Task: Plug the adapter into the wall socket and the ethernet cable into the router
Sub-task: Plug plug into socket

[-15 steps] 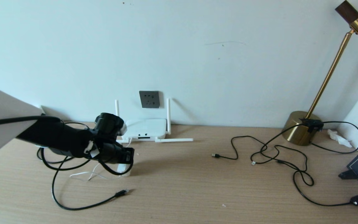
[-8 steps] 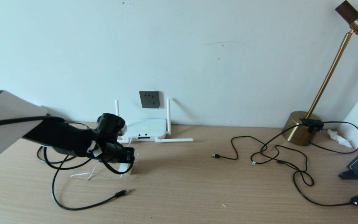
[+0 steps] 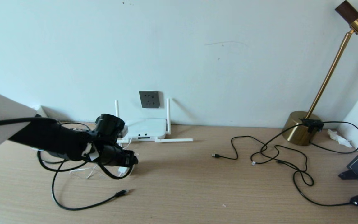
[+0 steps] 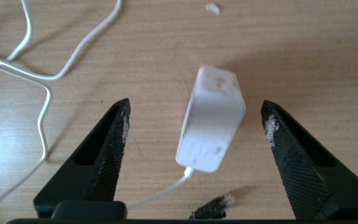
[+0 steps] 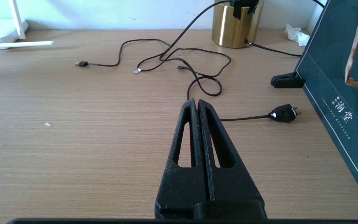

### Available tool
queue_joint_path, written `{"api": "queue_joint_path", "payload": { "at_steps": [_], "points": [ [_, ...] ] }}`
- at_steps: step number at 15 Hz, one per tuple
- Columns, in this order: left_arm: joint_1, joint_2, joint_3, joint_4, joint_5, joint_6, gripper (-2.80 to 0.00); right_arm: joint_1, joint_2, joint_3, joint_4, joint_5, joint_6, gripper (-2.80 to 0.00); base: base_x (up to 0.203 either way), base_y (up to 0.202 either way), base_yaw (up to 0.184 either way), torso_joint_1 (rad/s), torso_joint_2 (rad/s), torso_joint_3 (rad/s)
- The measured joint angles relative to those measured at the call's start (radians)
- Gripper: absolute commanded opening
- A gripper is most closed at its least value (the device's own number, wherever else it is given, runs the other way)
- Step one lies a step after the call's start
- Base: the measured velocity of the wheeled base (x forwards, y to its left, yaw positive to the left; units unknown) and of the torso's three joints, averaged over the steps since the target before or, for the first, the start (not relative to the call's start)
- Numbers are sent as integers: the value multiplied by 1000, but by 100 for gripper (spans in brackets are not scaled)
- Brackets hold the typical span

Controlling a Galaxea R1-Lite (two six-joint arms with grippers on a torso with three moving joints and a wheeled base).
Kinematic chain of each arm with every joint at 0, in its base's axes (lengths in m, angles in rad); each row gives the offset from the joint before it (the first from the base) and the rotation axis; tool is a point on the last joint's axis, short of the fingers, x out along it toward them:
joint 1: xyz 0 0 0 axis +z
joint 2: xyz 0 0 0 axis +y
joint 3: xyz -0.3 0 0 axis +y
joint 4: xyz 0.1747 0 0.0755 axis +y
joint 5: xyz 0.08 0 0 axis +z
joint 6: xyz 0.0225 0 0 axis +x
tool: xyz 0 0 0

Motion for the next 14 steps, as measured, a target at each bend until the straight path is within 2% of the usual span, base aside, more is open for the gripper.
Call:
{"api": "queue_joint_path", "payload": {
  "at_steps": [3,7,11,14],
  "points": [
    [-16,-13,55,-73,-4,23,0,0,0,0,0,0,0,-280,0,0,0,0,0,0],
    [-20,-22,136,-197,-31,101,0,0,0,0,0,0,0,-280,0,0,0,0,0,0],
    [-4,-28,160,-202,-79,134,0,0,0,0,0,0,0,-280,0,0,0,0,0,0],
    [5,-34,178,-204,-83,138,0,0,0,0,0,0,0,-280,0,0,0,0,0,0]
  ]
}}
